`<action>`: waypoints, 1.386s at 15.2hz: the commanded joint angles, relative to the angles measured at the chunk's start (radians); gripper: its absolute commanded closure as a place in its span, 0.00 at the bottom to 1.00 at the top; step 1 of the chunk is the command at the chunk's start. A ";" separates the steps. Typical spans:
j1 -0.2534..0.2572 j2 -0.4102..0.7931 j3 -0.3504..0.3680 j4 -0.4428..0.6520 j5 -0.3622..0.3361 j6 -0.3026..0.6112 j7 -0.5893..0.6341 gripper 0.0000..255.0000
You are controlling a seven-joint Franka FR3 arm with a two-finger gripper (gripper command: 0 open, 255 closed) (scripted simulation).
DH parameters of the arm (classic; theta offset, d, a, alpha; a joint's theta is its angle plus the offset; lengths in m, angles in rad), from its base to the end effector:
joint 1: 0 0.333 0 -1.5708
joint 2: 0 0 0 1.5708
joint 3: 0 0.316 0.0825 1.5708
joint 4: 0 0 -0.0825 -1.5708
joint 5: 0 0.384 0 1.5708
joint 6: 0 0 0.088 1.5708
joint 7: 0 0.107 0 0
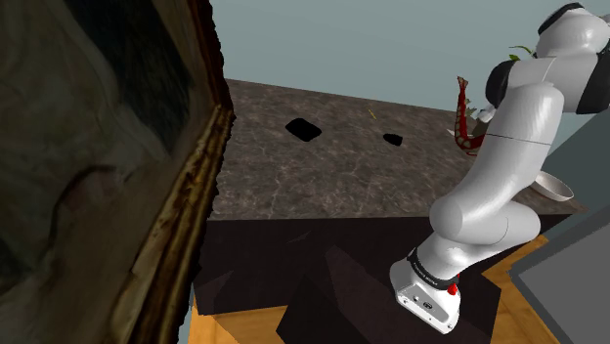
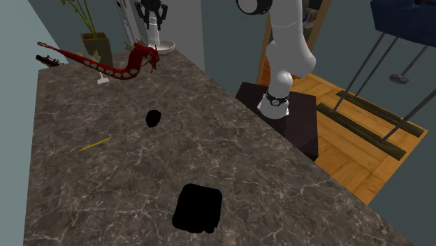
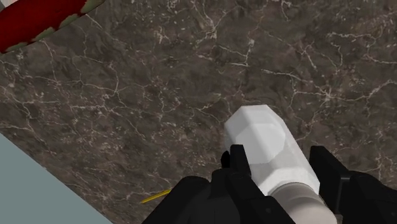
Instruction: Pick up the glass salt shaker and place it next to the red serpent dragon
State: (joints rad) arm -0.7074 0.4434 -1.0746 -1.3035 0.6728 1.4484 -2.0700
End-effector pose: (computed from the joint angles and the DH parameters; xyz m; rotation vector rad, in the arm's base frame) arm 0.0774 -0.6301 0.5849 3.0393 0.5723 0.4602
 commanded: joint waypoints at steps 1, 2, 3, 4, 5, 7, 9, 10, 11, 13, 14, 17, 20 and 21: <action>0.014 -0.003 -0.003 -0.032 -0.003 0.026 -0.008 1.00; 0.022 -0.006 -0.004 -0.050 -0.005 0.040 -0.012 1.00; 0.030 -0.007 -0.006 -0.067 -0.007 0.054 -0.017 1.00; 0.037 -0.009 -0.007 -0.084 -0.008 0.068 -0.021 1.00; 0.043 -0.010 -0.008 -0.100 -0.009 0.081 -0.025 1.00; 0.055 -0.012 -0.010 -0.131 -0.010 0.108 -0.034 1.00; 0.065 -0.013 -0.010 -0.161 -0.010 0.133 -0.043 1.00; 0.070 -0.012 -0.010 -0.175 -0.009 0.145 -0.047 1.00; 0.074 -0.012 -0.010 -0.189 -0.008 0.157 -0.052 1.00; 0.081 -0.010 -0.009 -0.215 -0.005 0.181 -0.061 1.00; 0.084 -0.009 -0.009 -0.228 -0.003 0.193 -0.066 1.00; 0.091 -0.004 -0.005 -0.263 0.004 0.227 -0.080 1.00; 0.096 0.003 -0.001 -0.296 0.013 0.259 -0.096 1.00; 0.097 0.006 0.001 -0.307 0.016 0.270 -0.101 1.00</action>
State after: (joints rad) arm -0.6133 0.4487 -1.0740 -1.5974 0.6871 1.7068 -2.1649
